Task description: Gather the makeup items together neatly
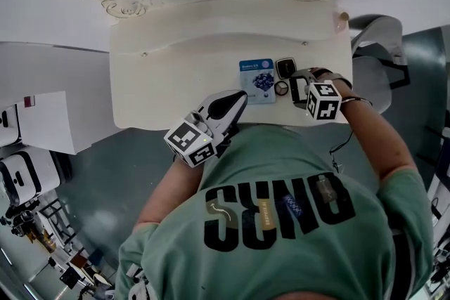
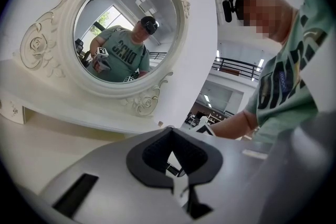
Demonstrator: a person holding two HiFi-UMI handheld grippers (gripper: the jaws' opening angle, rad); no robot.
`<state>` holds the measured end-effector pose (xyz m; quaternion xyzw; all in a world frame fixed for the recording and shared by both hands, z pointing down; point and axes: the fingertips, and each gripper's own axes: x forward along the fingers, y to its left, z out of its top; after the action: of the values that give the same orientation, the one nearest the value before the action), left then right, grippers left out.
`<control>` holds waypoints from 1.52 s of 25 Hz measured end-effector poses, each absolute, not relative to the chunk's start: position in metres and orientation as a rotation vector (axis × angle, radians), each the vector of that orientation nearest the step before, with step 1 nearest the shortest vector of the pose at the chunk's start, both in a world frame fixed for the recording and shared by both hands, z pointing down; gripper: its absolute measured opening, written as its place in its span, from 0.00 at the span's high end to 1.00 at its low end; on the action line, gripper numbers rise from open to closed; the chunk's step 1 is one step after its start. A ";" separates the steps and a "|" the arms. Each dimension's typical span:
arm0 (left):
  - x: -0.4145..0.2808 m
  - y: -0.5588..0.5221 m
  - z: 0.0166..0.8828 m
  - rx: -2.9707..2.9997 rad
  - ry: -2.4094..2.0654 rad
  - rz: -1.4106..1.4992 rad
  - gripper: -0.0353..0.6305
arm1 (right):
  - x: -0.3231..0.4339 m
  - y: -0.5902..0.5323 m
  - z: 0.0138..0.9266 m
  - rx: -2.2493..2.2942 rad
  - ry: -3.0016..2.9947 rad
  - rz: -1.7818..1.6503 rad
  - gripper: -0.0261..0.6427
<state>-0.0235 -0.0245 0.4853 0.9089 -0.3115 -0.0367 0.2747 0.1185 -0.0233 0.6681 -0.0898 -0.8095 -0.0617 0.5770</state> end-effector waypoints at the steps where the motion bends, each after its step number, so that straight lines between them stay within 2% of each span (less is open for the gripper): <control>1: -0.025 -0.025 0.483 2.446 -0.844 -0.106 0.93 | 0.112 -0.030 0.652 -0.179 -1.927 -0.138 0.47; 5: -0.044 -0.032 0.470 2.456 -0.894 -0.154 0.93 | 0.071 -0.073 0.591 -0.091 -2.020 -0.148 0.47; 10: -0.101 -0.041 0.454 2.456 -1.010 -0.219 0.93 | -0.023 -0.131 0.552 -0.069 -2.057 -0.234 0.47; 17: -0.220 -0.035 0.459 2.396 -1.169 -0.230 0.93 | -0.183 -0.176 0.568 -0.099 -2.052 -0.230 0.47; 23: -0.302 -0.025 0.469 2.336 -1.237 -0.242 0.93 | -0.279 -0.196 0.591 -0.092 -2.017 -0.211 0.47; 30: -0.345 -0.021 0.477 2.296 -1.256 -0.281 0.93 | -0.333 -0.204 0.607 -0.062 -1.999 -0.180 0.47; 38: -0.349 -0.014 0.477 2.297 -1.263 -0.277 0.93 | -0.336 -0.213 0.611 0.017 -2.042 -0.166 0.46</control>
<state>-0.3489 -0.0138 0.4769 0.8438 -0.4638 -0.1019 0.2501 -0.3362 -0.2132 0.6115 0.0073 -0.8515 -0.0692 0.5197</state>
